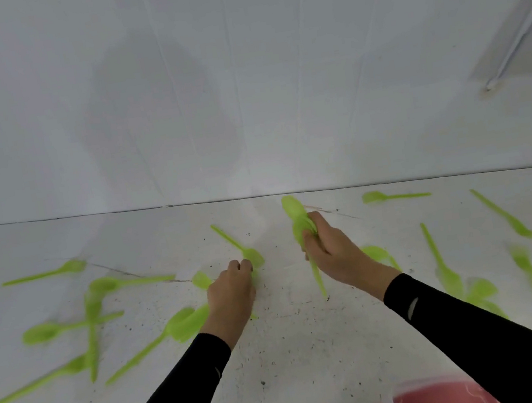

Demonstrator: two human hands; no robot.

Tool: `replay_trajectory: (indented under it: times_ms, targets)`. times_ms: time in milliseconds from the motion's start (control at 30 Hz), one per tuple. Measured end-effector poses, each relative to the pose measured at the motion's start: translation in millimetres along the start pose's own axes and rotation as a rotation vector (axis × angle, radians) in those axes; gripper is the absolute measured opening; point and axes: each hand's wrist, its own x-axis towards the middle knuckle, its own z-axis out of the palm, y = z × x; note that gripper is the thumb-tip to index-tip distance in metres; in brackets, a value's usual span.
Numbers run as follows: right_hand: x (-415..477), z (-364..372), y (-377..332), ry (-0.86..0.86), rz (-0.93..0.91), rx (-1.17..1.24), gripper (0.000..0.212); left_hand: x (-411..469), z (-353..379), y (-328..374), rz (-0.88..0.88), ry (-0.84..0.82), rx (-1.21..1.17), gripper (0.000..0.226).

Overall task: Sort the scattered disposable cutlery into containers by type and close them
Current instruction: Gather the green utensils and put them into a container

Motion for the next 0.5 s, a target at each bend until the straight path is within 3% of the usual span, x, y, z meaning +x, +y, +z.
replay_trajectory:
  times_ms: [67, 133, 167, 233, 300, 400, 500]
  targets:
    - [-0.6, -8.4, 0.5, 0.100, 0.094, 0.130, 0.006, -2.4, -4.7, 2.2, -0.019, 0.034, -0.044, 0.030]
    - [2.0, -21.7, 16.1, 0.155, 0.190, 0.006, 0.008, -5.0, -11.5, 5.1, -0.041, 0.089, -0.135, 0.027]
    - [3.5, -28.4, 31.2, 0.105, 0.242, -0.175, 0.011, -5.8, -15.4, 6.2, -0.043, 0.113, -0.188, 0.026]
    - [-3.1, -37.7, 63.1, -0.165, 0.356, -0.548, 0.020, -10.1, -25.8, 9.0, -0.031, 0.178, -0.295, 0.024]
    - [-14.2, -39.2, 90.9, -0.370, 0.402, -0.706, 0.039, -15.0, -36.7, 12.0, -0.015, 0.277, -0.372, 0.022]
    - [-29.1, -38.5, 101.4, -0.377, 0.394, -0.673, 0.052, -21.2, -49.7, 17.1, -0.013, 0.433, -0.461, 0.020]
    - [-33.8, -37.9, 101.5, -0.344, 0.357, -0.675, 0.040, -22.7, -55.9, 22.0, 0.006, 0.463, -0.765, 0.014]
